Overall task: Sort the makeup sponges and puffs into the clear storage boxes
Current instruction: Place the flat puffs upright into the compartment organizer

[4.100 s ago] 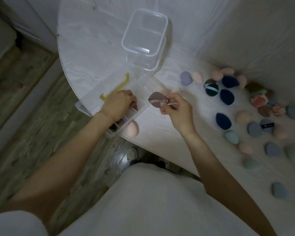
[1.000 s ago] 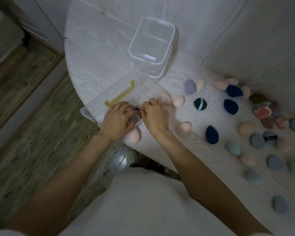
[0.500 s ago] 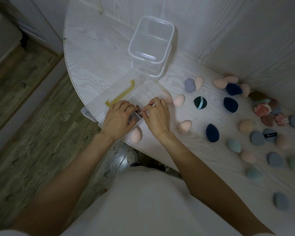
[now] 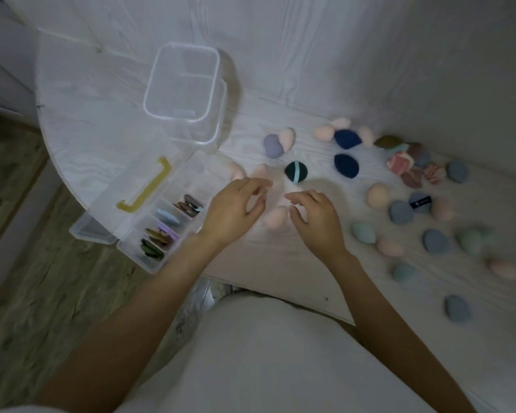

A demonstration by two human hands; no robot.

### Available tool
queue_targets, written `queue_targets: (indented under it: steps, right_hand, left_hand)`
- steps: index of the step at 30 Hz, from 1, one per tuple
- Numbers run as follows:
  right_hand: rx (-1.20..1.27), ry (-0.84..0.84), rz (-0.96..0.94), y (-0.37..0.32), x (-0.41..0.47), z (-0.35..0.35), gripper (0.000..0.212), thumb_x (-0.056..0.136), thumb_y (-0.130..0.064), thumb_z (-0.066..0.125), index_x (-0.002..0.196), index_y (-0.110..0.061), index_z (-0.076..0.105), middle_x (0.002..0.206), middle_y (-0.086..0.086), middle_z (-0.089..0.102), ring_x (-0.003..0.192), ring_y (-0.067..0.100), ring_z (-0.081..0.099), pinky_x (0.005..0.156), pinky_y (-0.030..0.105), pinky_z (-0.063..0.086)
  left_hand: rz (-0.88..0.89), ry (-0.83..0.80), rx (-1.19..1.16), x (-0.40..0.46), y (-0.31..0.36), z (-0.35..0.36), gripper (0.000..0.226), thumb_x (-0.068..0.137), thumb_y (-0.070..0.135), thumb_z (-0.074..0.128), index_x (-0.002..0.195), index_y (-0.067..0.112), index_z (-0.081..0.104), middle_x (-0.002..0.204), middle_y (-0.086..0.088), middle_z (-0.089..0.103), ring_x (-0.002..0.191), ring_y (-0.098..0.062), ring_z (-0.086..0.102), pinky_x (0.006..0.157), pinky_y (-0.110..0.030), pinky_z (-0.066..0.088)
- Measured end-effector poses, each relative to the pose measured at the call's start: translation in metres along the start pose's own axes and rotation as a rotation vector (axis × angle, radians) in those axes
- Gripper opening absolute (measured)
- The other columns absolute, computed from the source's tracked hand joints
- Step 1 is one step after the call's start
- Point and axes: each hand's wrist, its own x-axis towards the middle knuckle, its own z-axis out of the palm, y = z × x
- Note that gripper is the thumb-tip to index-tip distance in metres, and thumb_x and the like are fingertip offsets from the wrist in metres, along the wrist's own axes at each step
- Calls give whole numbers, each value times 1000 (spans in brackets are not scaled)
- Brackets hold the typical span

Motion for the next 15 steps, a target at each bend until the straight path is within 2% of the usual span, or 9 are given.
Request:
queue_targets:
  steps: [2,5,7,9,12,15]
  right_hand:
    - [-14,32,92,30,-12,-19,23,87,-9,56,108,-13,65,96,4,65,86,21,57,79,33,44]
    - [-35,77,236,68,-28,-40,22,88,-9,56,108,-14,64,103,5,65,92,22,58,80,30,43]
    - [-57,86,338,92,-37,-53,24,89,-9,56,112,-13,63,108,7,63,97,24,57,82,31,42]
    - [-101,81,423,114,-41,-63,28,89,-8,55,116,-11,61,115,12,60,103,28,53,84,34,41]
    - [-141,75,492,147,-38,-73,37,89,-7,54,126,-8,54,126,17,53,111,34,50,92,41,41]
    - [-190,31,564,173,-29,-75,42,93,-10,49,134,-12,47,134,19,45,110,38,50,89,45,42]
  left_hand:
    - [-48,-132,-28,27,9,29,31,90,18,56,119,11,59,106,-7,65,98,-24,57,77,-19,35]
    - [-76,-332,97,61,14,70,49,92,23,56,135,5,43,132,-19,49,121,-35,42,100,-32,29]
    - [-82,-352,174,78,17,91,55,93,25,54,140,4,36,139,-22,40,126,-37,36,105,-39,26]
    - [-100,-325,219,88,18,105,50,94,23,52,137,3,40,137,-23,41,123,-38,38,102,-41,29]
    - [-149,-311,261,96,16,115,30,94,18,50,120,4,56,126,-20,49,111,-36,42,93,-39,33]
    - [-225,-279,200,101,12,116,25,88,5,55,112,7,62,116,-20,51,104,-38,46,87,-38,36]
